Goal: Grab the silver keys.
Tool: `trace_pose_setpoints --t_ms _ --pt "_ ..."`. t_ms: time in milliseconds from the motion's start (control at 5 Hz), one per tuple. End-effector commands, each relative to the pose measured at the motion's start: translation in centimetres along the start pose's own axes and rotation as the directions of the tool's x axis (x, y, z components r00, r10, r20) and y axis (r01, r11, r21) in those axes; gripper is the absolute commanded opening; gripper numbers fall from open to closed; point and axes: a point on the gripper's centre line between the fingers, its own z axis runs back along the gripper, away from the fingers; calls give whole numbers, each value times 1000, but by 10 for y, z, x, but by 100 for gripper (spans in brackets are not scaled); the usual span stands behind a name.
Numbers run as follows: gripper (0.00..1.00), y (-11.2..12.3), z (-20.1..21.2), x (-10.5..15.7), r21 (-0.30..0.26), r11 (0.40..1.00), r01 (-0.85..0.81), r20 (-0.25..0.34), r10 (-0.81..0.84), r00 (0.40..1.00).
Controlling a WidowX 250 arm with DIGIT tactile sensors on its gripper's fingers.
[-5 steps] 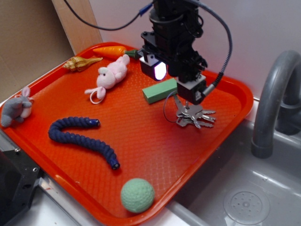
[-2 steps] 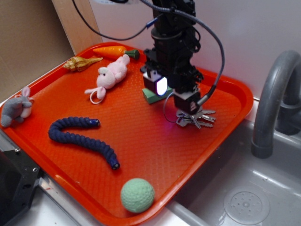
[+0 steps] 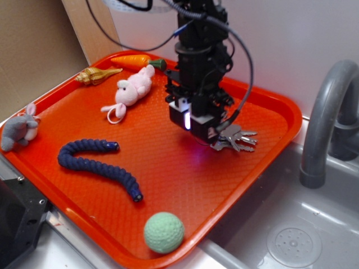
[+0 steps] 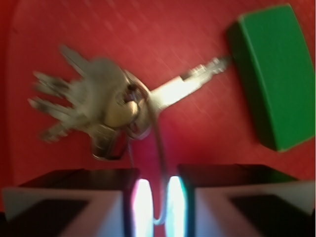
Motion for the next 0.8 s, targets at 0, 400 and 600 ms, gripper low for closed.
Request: trace_pose_setpoints --t_ms 0,400,600 --pt "0 -8 38 -25 -6 1000 26 203 -24 979" --pt "0 35 121 -54 33 989 -141 297 125 947" --pt "0 85 166 -62 -98 988 -118 282 141 949"
